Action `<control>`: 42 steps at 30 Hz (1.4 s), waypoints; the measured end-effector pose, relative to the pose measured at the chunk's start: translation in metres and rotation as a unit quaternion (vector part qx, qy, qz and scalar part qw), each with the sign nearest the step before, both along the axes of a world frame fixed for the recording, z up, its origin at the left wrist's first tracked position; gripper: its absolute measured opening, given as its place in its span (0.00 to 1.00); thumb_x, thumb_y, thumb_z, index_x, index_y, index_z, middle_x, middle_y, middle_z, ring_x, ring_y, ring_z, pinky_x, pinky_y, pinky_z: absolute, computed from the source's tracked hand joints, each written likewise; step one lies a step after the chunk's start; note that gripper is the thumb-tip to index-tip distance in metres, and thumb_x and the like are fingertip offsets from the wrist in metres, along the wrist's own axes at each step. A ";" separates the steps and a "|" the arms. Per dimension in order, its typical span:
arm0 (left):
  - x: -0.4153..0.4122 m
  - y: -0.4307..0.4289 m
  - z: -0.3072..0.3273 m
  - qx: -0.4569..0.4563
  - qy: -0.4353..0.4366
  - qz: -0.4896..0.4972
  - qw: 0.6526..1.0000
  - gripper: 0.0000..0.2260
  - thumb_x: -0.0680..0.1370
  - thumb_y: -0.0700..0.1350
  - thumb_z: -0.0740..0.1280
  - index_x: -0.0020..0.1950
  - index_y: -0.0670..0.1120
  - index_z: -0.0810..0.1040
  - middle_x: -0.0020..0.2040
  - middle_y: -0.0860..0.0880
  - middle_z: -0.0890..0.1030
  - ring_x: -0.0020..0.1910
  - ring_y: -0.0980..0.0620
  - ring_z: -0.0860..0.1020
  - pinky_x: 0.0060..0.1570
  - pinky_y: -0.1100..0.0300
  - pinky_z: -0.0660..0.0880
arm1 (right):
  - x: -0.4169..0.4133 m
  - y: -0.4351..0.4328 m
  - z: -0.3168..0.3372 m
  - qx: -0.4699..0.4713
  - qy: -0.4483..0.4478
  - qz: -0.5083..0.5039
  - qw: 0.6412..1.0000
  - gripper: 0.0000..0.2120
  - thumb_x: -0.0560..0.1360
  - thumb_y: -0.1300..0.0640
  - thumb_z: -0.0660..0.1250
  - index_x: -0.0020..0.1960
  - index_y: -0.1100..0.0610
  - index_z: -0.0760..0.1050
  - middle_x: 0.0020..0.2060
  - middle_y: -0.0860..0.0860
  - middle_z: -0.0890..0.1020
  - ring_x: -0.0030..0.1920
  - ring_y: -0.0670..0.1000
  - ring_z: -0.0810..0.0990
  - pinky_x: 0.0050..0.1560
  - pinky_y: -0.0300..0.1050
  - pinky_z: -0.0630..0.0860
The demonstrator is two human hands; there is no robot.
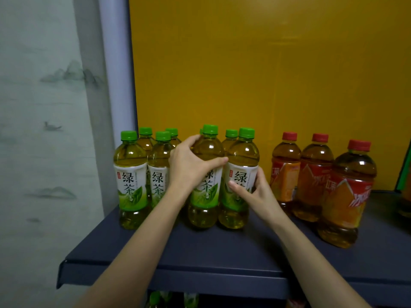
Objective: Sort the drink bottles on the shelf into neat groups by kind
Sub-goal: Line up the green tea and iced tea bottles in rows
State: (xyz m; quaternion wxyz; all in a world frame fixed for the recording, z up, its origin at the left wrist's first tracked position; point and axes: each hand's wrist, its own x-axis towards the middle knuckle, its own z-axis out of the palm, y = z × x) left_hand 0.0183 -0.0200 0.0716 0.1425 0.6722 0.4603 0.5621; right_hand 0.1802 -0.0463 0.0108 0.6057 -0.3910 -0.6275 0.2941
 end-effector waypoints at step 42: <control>-0.010 -0.039 -0.108 0.172 0.069 0.042 0.982 0.12 0.76 0.44 0.65 0.58 0.43 0.73 0.54 0.47 0.75 0.55 0.54 0.72 0.51 0.64 0.70 | 0.024 -0.047 -0.039 -0.007 -0.128 -0.244 0.961 0.14 0.76 0.59 0.64 0.61 0.53 0.72 0.54 0.45 0.77 0.54 0.40 0.76 0.48 0.24 0.71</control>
